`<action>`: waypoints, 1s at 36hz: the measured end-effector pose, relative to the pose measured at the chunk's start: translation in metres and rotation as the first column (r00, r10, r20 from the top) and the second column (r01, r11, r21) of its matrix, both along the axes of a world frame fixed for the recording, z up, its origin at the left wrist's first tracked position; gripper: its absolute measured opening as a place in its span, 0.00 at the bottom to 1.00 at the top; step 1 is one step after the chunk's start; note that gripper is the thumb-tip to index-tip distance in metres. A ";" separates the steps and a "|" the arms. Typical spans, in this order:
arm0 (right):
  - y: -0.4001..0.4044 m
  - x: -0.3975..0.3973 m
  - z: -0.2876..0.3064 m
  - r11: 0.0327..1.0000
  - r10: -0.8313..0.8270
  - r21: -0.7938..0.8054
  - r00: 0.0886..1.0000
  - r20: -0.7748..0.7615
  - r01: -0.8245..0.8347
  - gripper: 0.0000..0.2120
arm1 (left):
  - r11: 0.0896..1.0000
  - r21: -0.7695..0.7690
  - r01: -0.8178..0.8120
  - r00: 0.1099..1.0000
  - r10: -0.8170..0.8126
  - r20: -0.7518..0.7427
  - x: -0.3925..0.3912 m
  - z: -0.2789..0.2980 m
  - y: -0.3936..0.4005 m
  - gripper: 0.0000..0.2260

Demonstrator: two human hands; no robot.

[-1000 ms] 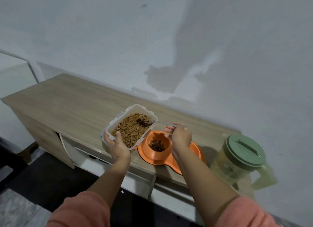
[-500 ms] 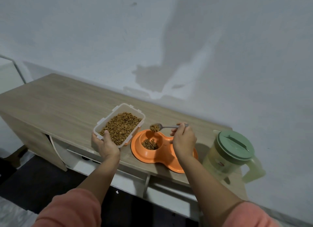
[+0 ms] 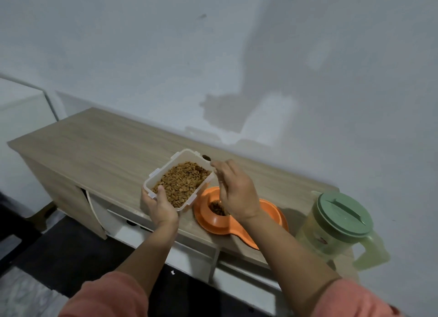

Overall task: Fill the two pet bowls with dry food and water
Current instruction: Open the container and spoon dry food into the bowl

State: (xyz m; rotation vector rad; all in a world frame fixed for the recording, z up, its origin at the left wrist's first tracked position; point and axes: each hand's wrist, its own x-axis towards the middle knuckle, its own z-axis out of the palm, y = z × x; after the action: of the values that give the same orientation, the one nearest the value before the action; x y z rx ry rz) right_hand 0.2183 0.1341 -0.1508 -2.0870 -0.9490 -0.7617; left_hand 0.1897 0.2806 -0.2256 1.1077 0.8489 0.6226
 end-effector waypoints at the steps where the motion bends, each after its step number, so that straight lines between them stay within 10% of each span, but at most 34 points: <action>1: 0.006 -0.001 -0.001 0.998 0.036 -0.044 0.999 0.033 -0.034 0.13 | 1.000 -0.019 0.010 1.000 -0.010 0.017 -0.002 0.002 -0.002 0.24; 9: 0.039 -0.004 -0.026 0.895 -0.021 -0.431 0.976 0.219 0.116 0.16 | 0.988 -0.132 0.080 0.992 -0.066 0.110 -0.016 0.020 -0.009 0.24; 22: 0.052 -0.008 -0.024 0.764 0.009 -0.645 1.000 -0.017 -0.018 0.22 | 0.996 0.002 0.091 0.996 -0.091 0.018 -0.016 0.017 0.003 0.24; 30: 0.045 0.000 -0.023 0.967 -0.168 -0.221 0.968 -0.184 0.126 0.22 | 0.991 -0.033 0.128 0.991 -0.126 0.052 -0.013 0.020 0.009 0.22; 36: 0.030 0.016 -0.005 0.955 -0.251 -0.060 0.681 -0.688 0.291 0.29 | 0.972 -0.014 0.234 0.969 -0.235 -0.079 0.011 -0.013 0.038 0.30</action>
State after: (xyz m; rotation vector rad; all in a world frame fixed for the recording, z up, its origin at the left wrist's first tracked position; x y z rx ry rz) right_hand 0.2345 0.1637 -0.1558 -2.2214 -0.1923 -0.0820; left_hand 0.2002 0.3190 -0.2390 1.2151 0.7729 0.3809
